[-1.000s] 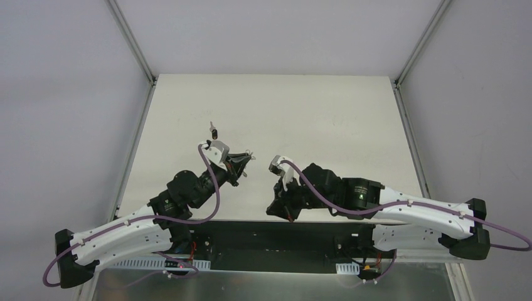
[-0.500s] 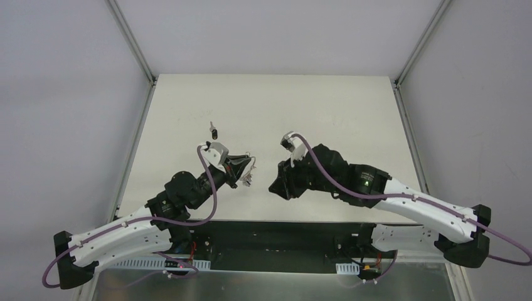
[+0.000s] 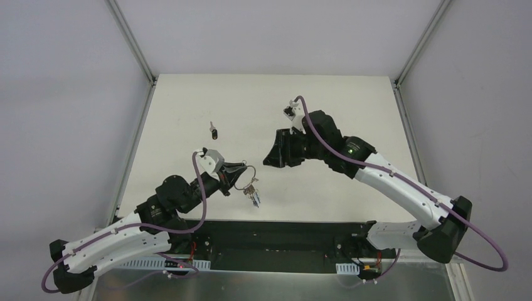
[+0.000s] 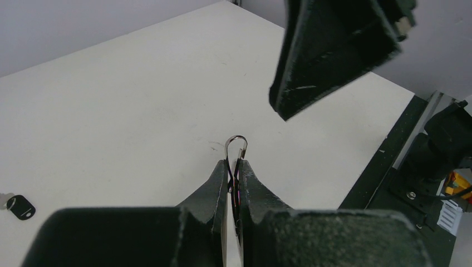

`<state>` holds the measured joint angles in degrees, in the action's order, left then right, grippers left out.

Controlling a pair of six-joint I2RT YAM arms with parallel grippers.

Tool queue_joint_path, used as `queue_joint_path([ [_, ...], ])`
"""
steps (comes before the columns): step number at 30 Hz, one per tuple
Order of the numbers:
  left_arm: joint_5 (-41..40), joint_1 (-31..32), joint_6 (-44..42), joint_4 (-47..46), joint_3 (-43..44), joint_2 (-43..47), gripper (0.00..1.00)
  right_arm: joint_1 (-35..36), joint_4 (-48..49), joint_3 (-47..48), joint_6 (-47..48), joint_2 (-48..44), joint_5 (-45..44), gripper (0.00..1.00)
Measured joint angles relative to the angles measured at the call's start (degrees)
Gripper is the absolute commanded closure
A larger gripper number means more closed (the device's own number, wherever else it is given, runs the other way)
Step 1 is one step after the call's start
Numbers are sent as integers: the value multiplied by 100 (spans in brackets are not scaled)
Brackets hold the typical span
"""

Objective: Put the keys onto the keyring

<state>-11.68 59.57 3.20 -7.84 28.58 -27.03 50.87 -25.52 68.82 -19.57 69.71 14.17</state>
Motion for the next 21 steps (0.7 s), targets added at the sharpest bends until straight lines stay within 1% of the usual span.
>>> queue_joint_path([
  [3,118,0,-28,122,-15,245,100,-199,136,184,-55,350,181,53],
  [10,59,0,-131,278,-197,841,100,-509,361,745,-122,1486,562,55],
  [16,-291,0,-282,485,-444,1106,100,-531,494,1668,-68,2778,476,55],
  [21,-643,0,-393,693,-525,1198,100,-531,942,2240,-39,3945,476,55],
])
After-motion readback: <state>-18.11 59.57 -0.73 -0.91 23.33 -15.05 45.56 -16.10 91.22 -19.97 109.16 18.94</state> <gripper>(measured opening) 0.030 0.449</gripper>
